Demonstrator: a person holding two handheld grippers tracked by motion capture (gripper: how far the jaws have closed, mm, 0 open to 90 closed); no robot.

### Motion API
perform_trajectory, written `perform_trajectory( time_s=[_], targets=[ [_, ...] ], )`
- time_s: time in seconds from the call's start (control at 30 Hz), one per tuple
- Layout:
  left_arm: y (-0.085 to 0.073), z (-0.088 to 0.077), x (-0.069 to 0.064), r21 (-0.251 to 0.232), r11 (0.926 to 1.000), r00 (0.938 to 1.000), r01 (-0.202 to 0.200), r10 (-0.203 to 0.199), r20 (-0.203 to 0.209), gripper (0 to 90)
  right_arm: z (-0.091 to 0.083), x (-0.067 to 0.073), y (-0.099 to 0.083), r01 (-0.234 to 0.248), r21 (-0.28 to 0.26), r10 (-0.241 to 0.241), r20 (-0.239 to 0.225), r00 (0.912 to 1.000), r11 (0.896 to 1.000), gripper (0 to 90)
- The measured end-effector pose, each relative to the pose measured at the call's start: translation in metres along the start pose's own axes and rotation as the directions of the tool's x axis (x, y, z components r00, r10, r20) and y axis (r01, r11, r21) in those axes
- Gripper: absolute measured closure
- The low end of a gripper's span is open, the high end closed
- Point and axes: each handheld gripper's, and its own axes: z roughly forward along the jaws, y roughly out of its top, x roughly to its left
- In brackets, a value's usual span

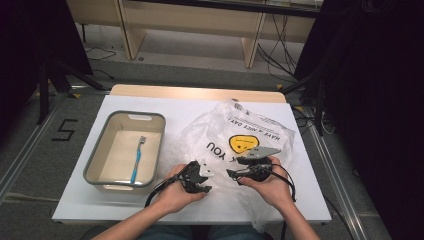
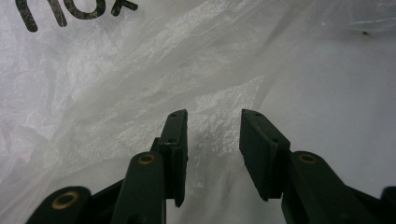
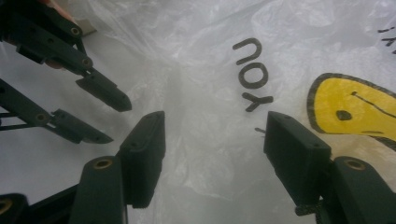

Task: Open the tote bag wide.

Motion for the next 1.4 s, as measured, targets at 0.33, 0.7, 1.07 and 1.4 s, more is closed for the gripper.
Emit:
perform_trajectory(
  time_s=[0.33, 0.7, 1.07, 1.4],
  targets=[
    [-0.003, 0.005, 0.007, 0.016, 0.9989, 0.9987, 0.043, -0.044, 0.024, 66.5, 0.018, 0.006, 0.003, 0.009, 0.05, -0.007, -0.044, 0.999, 0.999, 40.3],
    [-0.003, 0.008, 0.009, 0.045, 0.9963, 0.9966, 0.073, -0.075, 0.035, 78.2, 0.03, 0.005, 0.003, -0.01, 0.106, 0.017, -0.065, 0.9977, 0.994, 47.0],
    [0.001, -0.008, 0.009, -0.015, 0.9916, 0.9906, 0.128, -0.127, 0.05, 62.9, 0.03, 0.005, 0.002, -0.018, 0.117, 0.027, -0.071, 0.9971, 0.993, 47.0],
    [0.005, -0.022, 0.02, -0.118, 0.9711, 0.978, 0.207, -0.203, 0.046, 68.4, 0.033, 0.005, -0.001, -0.015, 0.156, 0.027, -0.079, 0.9965, 0.988, 58.2]
  ],
)
